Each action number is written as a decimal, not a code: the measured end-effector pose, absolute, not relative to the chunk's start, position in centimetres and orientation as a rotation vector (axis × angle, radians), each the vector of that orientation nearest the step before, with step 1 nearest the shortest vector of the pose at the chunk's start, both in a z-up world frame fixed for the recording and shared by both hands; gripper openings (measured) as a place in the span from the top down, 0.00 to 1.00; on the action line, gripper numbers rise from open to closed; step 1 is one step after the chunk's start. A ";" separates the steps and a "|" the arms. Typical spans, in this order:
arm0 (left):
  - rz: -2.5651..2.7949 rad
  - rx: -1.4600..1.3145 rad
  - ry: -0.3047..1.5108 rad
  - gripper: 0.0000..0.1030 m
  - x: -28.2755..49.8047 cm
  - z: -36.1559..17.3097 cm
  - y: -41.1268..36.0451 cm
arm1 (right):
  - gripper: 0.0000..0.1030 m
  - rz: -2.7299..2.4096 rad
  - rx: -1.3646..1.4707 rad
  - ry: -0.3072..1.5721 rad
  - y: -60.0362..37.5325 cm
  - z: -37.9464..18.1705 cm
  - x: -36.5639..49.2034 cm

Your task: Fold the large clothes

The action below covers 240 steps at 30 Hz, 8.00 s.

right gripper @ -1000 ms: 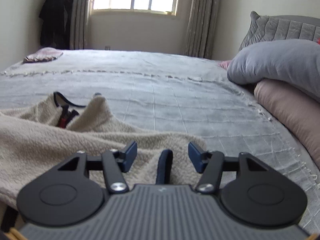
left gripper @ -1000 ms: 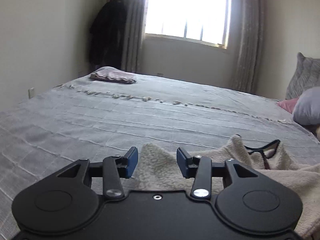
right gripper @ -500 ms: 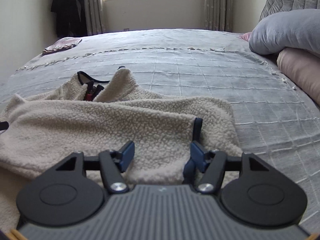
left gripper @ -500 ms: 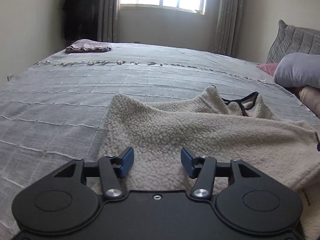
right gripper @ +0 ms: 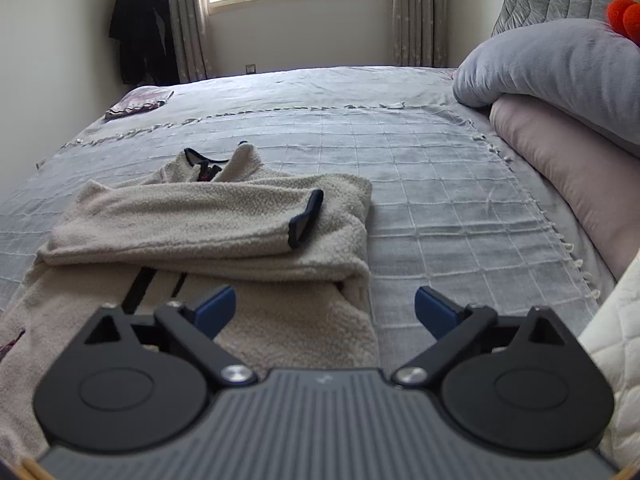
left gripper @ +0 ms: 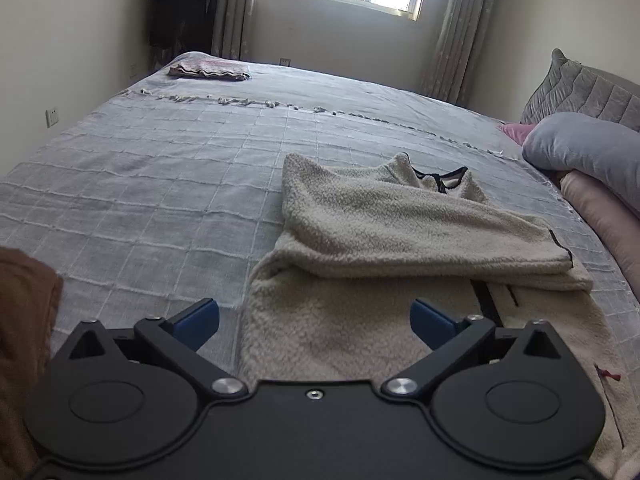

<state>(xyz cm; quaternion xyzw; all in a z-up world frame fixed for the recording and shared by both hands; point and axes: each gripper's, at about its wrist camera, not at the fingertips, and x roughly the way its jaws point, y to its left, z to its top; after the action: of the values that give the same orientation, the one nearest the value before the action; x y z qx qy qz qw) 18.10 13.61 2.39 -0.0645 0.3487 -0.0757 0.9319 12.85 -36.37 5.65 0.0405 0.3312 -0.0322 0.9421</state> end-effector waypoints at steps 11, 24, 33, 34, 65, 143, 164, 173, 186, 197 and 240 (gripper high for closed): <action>-0.180 -0.181 0.880 0.00 11.5 -1.6 16.7 | 0.03 -0.026 0.139 0.759 -35.8 2.9 5.5; -0.238 -0.288 1.022 0.00 7.3 -7.0 17.9 | 0.03 -0.026 0.196 0.892 -34.9 -3.2 1.1; -0.310 -0.248 1.020 0.02 6.7 -7.2 17.3 | 0.02 -0.034 0.226 0.963 -35.3 -5.7 0.4; -0.313 -0.249 1.020 0.02 6.6 -7.3 17.4 | 0.02 -0.031 0.232 0.961 -35.4 -5.6 0.3; -0.493 -0.432 1.023 0.72 5.3 -7.4 18.1 | 0.73 0.156 0.315 1.000 -35.1 -4.8 -2.1; -0.237 -0.019 0.641 0.79 46.1 -2.1 8.1 | 0.56 -0.094 0.105 0.664 -38.8 -0.9 39.3; 0.154 0.129 0.594 0.47 51.1 -7.6 6.2 | 0.72 -0.303 -0.052 0.692 -36.7 -6.6 46.0; 0.065 0.100 0.629 0.29 45.4 -3.3 8.1 | 0.20 -0.293 -0.007 0.694 -38.6 -2.7 40.2; -0.050 -0.215 0.824 0.09 36.1 -3.3 13.0 | 0.06 -0.120 0.122 0.790 -39.2 -0.2 30.1; -0.152 -0.484 0.950 0.09 32.5 -7.1 16.8 | 0.05 -0.027 0.485 0.932 -42.0 -4.0 25.6; -0.124 -0.410 0.953 0.28 19.8 -4.9 17.2 | 0.20 -0.132 0.294 0.914 -38.3 -1.9 15.1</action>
<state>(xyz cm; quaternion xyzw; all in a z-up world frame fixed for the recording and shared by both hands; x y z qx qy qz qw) 19.77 17.20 -4.92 -0.1956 0.4551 -0.0591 0.8667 15.06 -38.30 -1.91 0.1411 0.4395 -0.0634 0.8848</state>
